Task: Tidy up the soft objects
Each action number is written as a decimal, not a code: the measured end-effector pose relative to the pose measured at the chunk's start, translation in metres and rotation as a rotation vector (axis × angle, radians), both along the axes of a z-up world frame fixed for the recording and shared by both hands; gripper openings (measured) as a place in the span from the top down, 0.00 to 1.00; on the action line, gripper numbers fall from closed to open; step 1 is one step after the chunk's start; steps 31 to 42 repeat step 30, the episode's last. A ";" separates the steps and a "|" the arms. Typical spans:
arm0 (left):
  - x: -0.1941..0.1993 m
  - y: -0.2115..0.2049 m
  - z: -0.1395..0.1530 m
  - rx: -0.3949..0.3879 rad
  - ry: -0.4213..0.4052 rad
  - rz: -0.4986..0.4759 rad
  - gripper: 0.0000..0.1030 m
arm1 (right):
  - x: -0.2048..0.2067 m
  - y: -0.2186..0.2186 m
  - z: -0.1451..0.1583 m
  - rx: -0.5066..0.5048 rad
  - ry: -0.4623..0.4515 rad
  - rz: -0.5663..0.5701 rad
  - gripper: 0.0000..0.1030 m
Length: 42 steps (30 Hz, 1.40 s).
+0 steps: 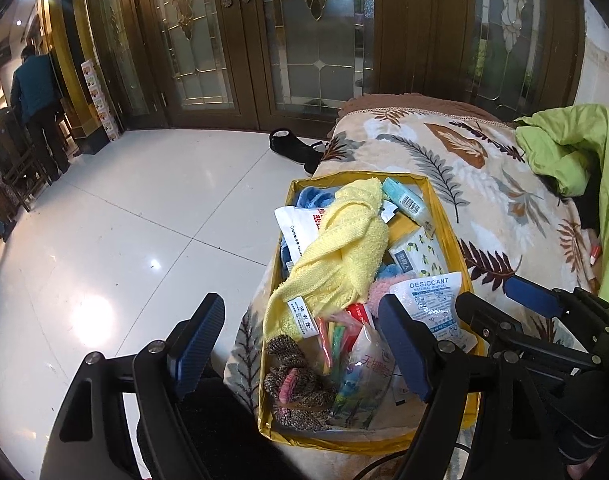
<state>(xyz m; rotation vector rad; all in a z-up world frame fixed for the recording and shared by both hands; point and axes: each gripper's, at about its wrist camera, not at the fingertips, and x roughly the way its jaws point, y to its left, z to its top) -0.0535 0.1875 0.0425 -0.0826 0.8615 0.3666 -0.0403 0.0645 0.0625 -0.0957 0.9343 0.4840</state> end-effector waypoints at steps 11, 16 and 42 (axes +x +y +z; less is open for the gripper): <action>0.000 -0.001 0.002 -0.006 -0.035 -0.019 0.22 | 0.000 0.000 -0.001 0.003 0.004 0.000 0.47; -0.003 -0.004 0.007 0.022 -0.080 -0.029 0.22 | 0.000 0.000 -0.001 0.004 0.005 -0.001 0.47; -0.002 -0.003 0.005 -0.005 -0.050 -0.016 0.22 | -0.001 -0.009 0.009 0.035 -0.019 -0.018 0.47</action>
